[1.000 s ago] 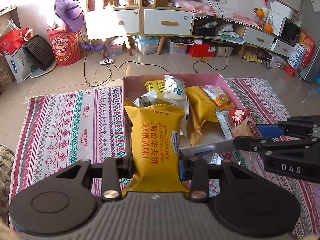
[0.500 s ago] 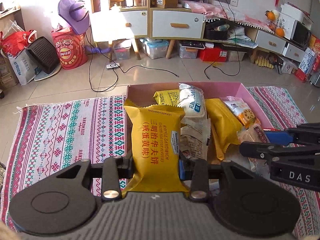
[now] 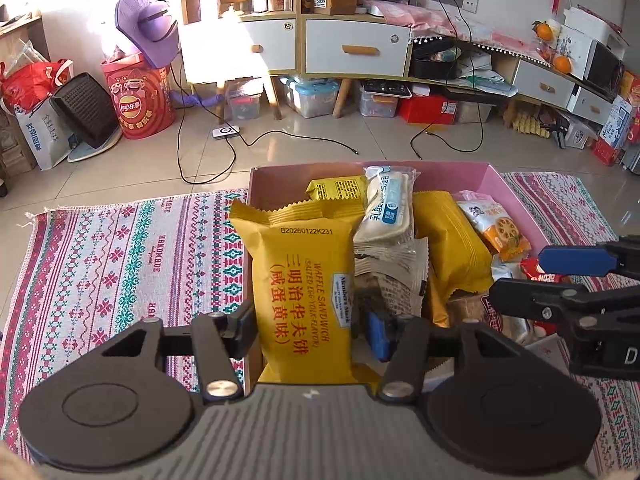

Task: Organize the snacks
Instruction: 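Open both tools to release the yellow bag and biscuit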

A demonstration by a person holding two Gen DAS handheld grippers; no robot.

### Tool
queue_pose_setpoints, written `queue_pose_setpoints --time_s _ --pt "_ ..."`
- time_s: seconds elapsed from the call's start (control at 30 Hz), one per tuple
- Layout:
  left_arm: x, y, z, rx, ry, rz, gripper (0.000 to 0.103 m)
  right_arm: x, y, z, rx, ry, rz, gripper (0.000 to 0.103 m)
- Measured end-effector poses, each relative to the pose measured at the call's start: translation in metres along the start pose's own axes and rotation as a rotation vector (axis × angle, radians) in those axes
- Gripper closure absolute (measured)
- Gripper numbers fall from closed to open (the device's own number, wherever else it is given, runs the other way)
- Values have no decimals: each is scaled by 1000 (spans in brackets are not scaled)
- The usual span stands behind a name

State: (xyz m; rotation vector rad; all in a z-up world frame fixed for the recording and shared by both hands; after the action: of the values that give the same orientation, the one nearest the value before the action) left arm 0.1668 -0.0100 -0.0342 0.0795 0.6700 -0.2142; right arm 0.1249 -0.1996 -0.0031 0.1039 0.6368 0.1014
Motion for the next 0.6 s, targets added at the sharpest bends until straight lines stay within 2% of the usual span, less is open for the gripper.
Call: queue_pose_setpoints --time_s 0.2,0.6 --pt "-10 -5 1 27 -10 1 15 -9 4 2 -31 -13 -1 34" --pt "-45 -21 -9 107 -16 -19 6 -42 10 -2 -74 -33 1 19"
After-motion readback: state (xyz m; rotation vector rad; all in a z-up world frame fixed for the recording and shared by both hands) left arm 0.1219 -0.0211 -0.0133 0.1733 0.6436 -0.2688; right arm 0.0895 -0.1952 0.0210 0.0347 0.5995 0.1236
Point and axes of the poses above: each gripper's, at about its wrist camera, not at the fingertips, and x roughly the way its jaws point, y to its left, z to its top, the point moved 1 cm from there along x, roughly the way its jaws point, and after that the axes turned 9 degrees about -y, right-handed, at the moved point
